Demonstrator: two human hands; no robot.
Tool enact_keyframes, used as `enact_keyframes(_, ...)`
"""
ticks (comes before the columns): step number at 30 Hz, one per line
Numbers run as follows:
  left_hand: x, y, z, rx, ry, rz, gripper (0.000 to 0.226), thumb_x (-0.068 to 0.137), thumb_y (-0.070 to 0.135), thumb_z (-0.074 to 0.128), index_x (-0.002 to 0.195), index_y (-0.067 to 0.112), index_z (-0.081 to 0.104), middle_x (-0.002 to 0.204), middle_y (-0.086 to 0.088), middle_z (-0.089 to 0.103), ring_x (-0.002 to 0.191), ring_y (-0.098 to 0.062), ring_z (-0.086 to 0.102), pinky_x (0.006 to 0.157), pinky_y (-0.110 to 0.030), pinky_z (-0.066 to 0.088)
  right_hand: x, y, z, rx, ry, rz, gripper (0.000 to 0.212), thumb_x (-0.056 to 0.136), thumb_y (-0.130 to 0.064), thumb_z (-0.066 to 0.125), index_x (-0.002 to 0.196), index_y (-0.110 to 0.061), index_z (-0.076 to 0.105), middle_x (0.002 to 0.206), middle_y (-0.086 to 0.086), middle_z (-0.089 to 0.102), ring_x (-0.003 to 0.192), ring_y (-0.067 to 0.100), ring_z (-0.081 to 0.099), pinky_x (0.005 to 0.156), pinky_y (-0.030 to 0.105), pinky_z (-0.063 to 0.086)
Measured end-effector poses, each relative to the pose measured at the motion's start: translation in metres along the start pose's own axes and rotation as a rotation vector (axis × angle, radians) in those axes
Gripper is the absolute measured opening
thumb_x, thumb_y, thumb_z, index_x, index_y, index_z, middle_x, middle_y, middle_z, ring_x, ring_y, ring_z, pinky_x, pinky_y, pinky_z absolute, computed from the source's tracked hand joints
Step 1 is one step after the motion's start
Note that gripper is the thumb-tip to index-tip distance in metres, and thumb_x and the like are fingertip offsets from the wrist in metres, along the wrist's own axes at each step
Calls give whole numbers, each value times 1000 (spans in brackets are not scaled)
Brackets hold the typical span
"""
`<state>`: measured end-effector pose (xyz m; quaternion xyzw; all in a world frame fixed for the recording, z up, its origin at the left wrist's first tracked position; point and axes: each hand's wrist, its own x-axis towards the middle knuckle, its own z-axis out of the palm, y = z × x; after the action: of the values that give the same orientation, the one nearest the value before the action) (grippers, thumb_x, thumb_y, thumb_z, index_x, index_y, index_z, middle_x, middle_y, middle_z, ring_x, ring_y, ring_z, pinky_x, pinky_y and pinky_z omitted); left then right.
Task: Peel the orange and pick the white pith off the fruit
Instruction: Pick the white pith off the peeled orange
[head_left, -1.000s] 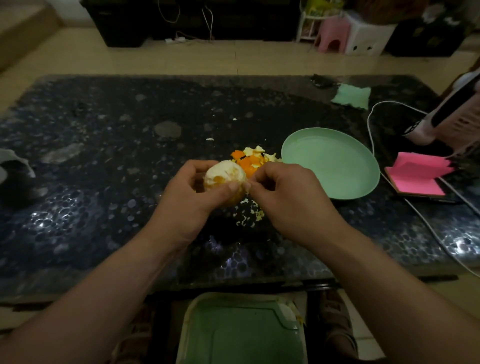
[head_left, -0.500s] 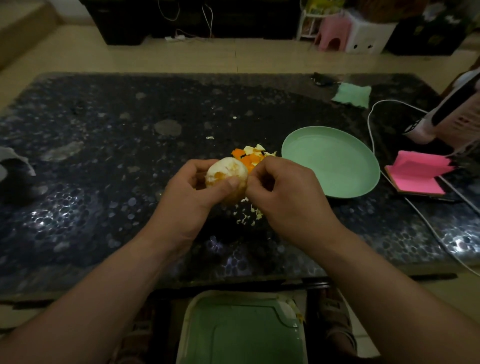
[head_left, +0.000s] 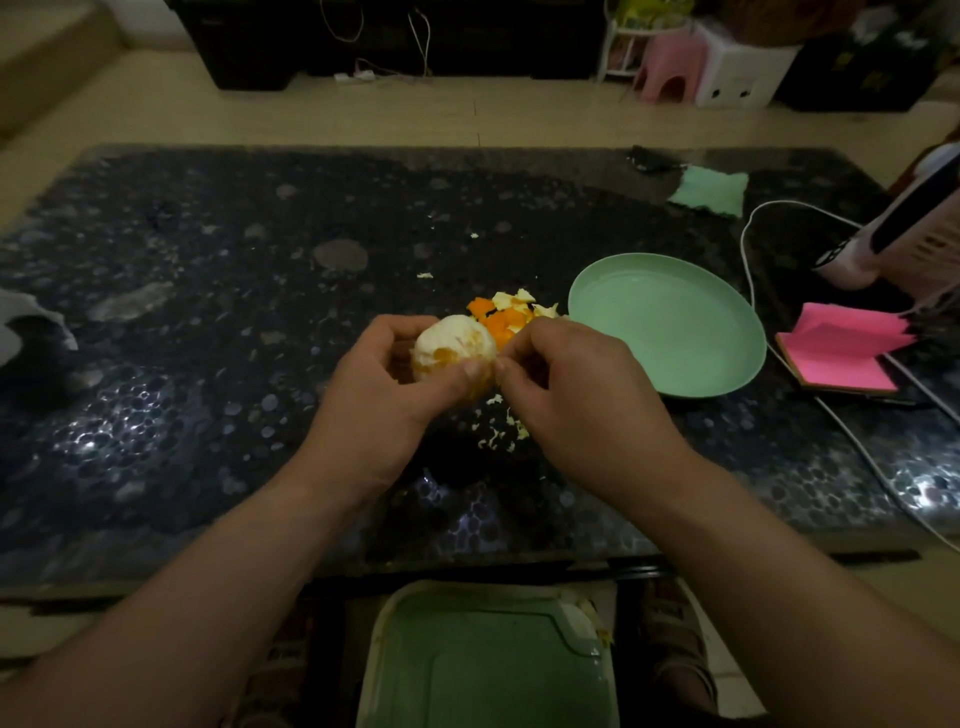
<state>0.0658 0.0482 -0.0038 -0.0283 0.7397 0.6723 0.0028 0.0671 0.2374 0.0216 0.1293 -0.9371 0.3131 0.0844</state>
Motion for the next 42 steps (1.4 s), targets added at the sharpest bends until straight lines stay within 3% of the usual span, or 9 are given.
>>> enact_keyframes(3,0,-3,1,59,7,22,49,84,32,87,127,28,64,118,6,73,106,-11,72,88,-30,62,-1,-2,5,-66,37,-40,14,101,-30,63,90,-21,67,81,-10,60,73,9,55,67,35,51)
enact_keyframes(8,-2,-2,4,-2,23,7,62,71,48,84,126,27,66,115,8,76,106,-10,73,89,-31,61,0,-5,11,-89,135,-51,16,95,-29,66,82,-21,62,76,-9,58,69,10,53,63,38,50)
enact_keyframes(15,3,4,-2,-268,-49,-122,55,76,29,82,128,16,68,122,-8,76,111,-25,75,85,-33,61,2,4,3,167,143,43,13,91,-23,71,80,-23,64,74,-9,64,70,11,61,67,42,55)
enact_keyframes(19,4,8,-3,-402,-106,-167,51,83,22,74,132,8,67,124,-12,76,108,-25,76,82,-29,61,4,10,-2,221,144,94,14,97,-22,66,83,-24,67,74,-9,66,69,10,62,63,34,53)
enact_keyframes(23,6,6,-6,-476,-178,-202,48,91,23,71,136,7,66,129,-13,74,114,-24,73,90,-33,62,5,11,-3,296,103,136,15,101,-20,60,92,-26,70,66,-12,62,56,6,53,51,18,39)
enact_keyframes(28,8,4,-8,-509,-205,-231,49,89,25,69,134,6,67,131,-15,73,118,-28,71,96,-37,61,4,8,-3,300,100,63,9,102,-28,67,93,-26,68,77,-9,66,71,9,61,62,20,48)
enact_keyframes(32,7,5,-6,-447,-138,-227,47,87,25,77,129,6,67,121,-12,77,104,-22,76,80,-29,62,4,7,-5,222,107,-32,4,99,-30,73,97,-26,72,83,-14,68,77,8,63,67,18,47)
enact_keyframes(37,6,5,-2,-384,-97,-229,53,79,27,77,126,6,65,121,-14,75,99,-21,76,76,-29,62,3,9,-2,92,80,-110,5,99,-32,72,99,-26,74,87,-13,70,80,8,63,72,36,54)
enact_keyframes(42,4,3,-1,-300,-68,-215,62,68,34,83,122,8,66,116,-13,77,95,-20,77,75,-29,62,3,11,0,-39,63,-164,6,100,-29,70,98,-23,72,83,-15,61,74,5,52,64,26,38)
